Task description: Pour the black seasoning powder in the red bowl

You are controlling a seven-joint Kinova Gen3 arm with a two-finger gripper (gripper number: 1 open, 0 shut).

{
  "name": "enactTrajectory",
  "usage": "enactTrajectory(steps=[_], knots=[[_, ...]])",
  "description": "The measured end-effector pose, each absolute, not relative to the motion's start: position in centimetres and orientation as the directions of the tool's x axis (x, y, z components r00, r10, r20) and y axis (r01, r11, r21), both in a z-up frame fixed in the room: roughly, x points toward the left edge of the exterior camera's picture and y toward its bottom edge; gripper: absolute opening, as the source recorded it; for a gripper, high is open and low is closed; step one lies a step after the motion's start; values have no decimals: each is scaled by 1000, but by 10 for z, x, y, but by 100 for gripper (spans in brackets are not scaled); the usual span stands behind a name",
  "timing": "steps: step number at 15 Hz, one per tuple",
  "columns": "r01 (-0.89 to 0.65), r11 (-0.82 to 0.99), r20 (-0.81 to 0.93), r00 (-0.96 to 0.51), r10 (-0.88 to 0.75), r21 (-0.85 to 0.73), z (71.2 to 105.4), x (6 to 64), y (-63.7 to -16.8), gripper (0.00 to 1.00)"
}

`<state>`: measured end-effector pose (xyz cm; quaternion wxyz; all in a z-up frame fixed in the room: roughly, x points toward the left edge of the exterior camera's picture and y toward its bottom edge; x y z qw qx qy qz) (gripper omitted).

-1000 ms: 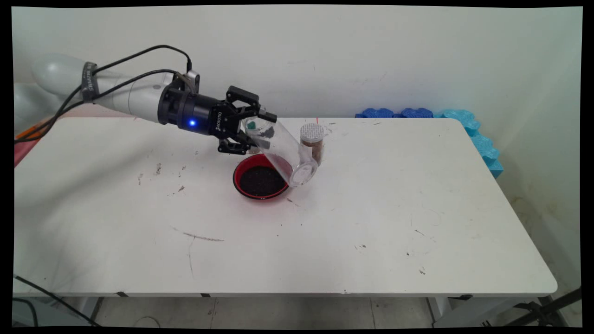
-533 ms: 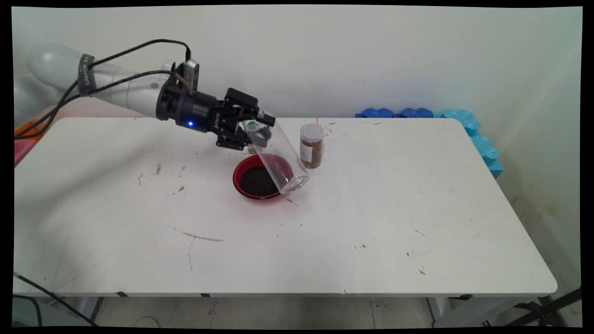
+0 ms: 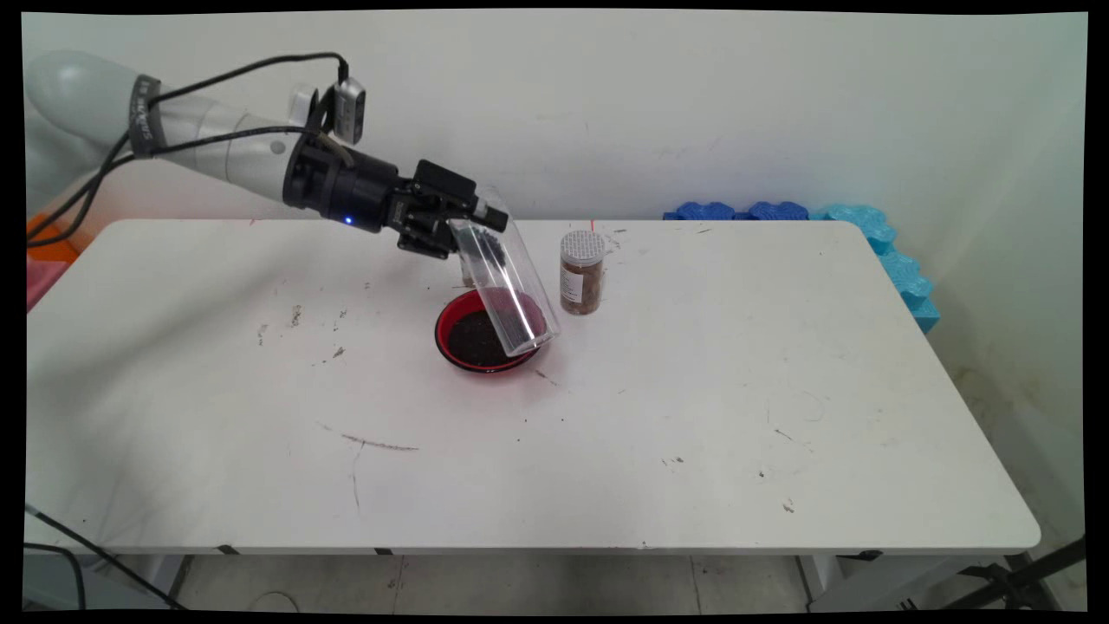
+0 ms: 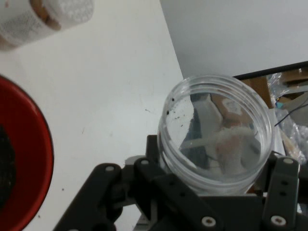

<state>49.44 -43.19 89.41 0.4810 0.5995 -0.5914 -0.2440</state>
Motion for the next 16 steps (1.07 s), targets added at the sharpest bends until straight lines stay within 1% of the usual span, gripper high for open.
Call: enactTrajectory(steps=[4,10,16], knots=[[-501,253,373,153,-915,828,913,493,-430,0],[-542,345,462,93,-882,766,935,493,-421,0],[-596,496,609,-16,-793,631,958,489,-411,0]])
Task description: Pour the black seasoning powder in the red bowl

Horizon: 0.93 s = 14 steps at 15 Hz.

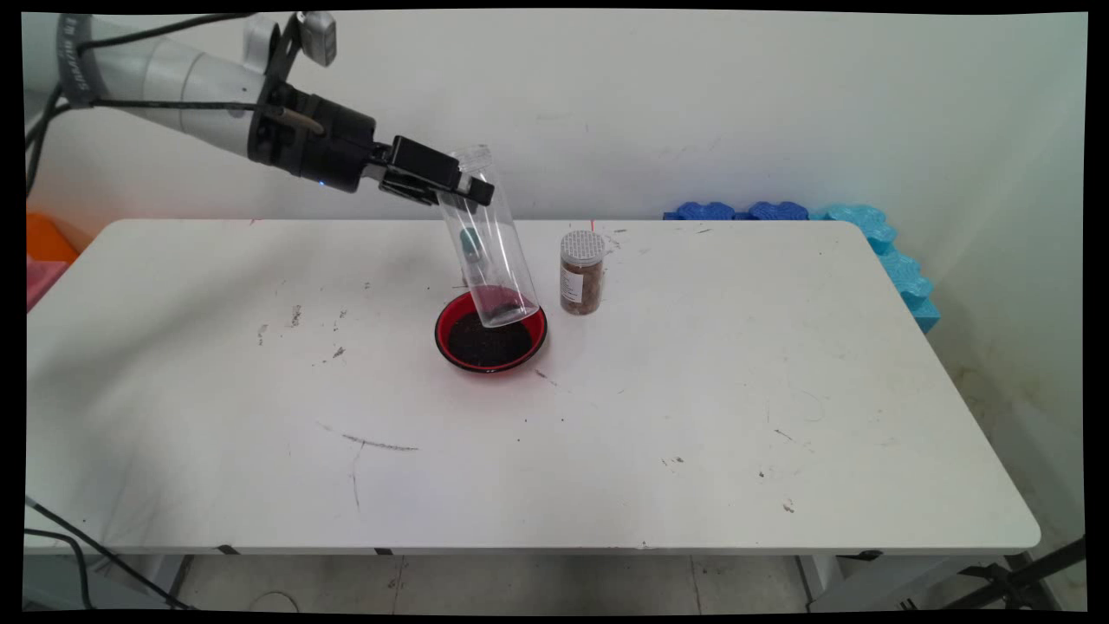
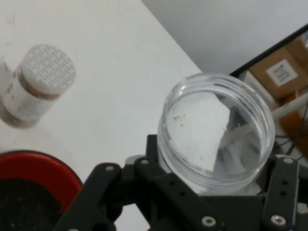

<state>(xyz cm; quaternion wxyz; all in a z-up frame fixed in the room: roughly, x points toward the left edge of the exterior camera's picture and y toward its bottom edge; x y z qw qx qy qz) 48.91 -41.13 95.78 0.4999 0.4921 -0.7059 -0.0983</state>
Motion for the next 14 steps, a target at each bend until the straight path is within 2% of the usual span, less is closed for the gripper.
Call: enactTrajectory(steps=[8,14], knots=[[-597,650,728,-155,-668,470,992,476,-388,0],[-581,731,793,-224,-566,358,1039,460,-361,0]])
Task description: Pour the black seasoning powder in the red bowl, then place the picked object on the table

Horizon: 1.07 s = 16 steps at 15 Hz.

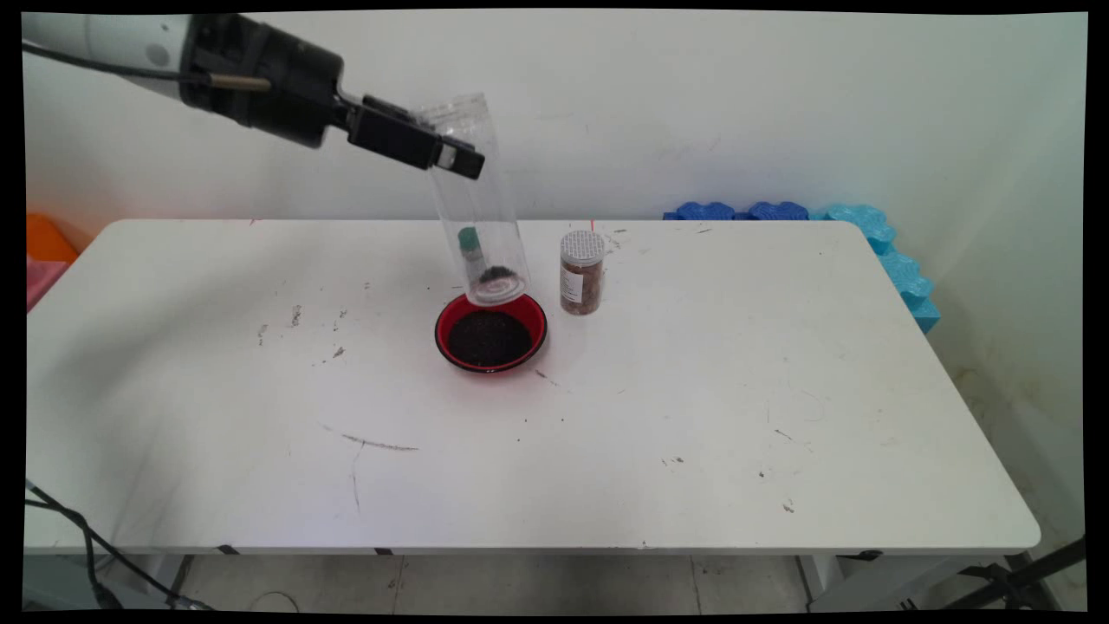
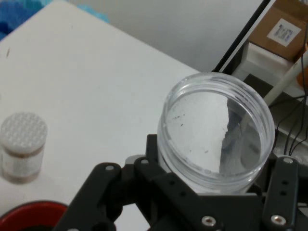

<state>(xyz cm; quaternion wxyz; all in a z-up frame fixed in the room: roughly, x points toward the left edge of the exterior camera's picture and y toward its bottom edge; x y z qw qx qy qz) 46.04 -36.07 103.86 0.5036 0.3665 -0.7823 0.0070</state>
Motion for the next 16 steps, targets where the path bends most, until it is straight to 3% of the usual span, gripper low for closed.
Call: enactTrajectory(steps=[9,16], knots=[[-530,822,863,-294,-411,210,1076,436,-326,0],[-485,869,874,-379,-306,94,1058,425,-309,0]])
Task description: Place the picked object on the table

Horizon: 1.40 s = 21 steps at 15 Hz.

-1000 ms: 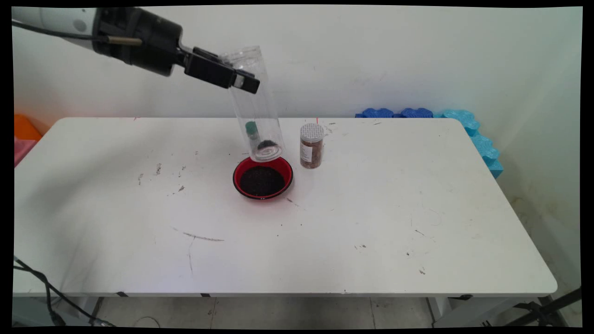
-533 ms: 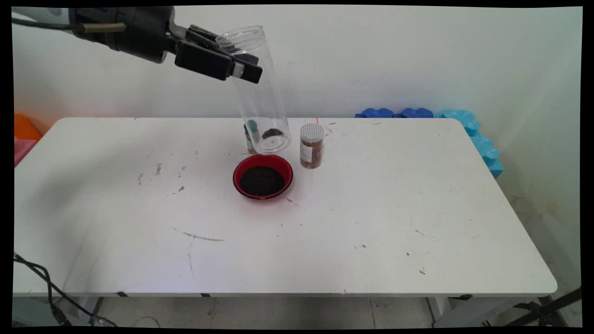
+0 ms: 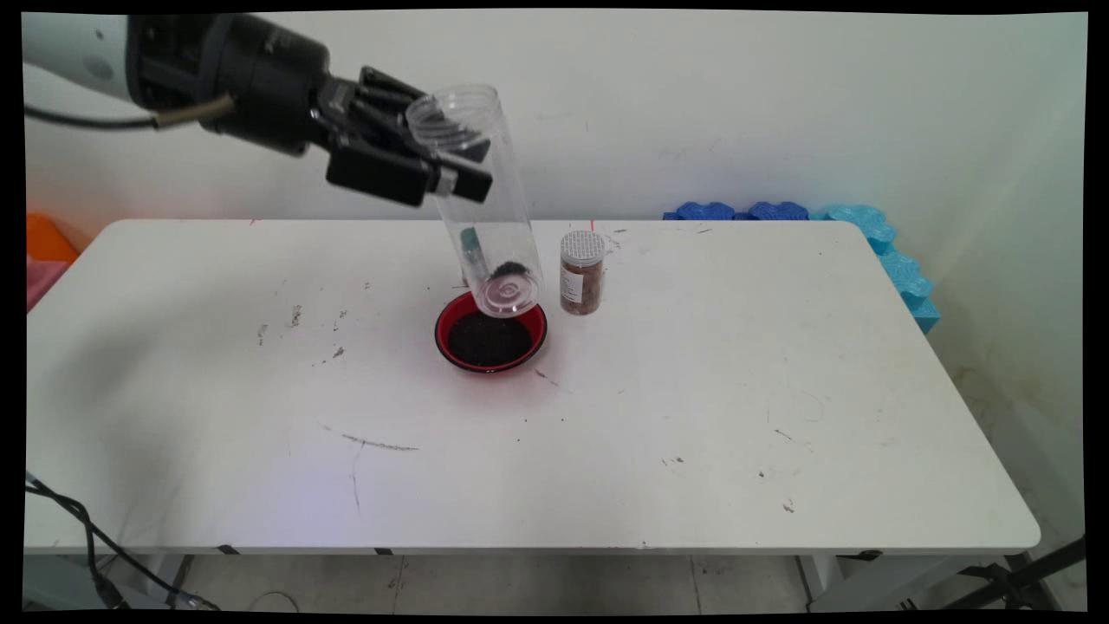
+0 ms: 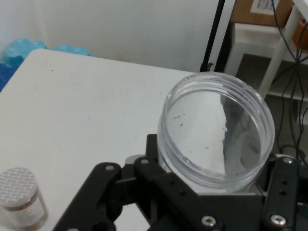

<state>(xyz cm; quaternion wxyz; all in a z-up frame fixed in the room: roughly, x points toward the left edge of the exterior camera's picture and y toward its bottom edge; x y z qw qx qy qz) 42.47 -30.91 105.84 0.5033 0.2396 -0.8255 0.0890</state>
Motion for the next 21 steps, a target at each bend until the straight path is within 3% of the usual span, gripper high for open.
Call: enactTrajectory(steps=[9,21], knots=[[-458,889,856,-452,-250,17,983,421,-307,0],[-445,894,838,-467,-282,53,891,410,-307,0]])
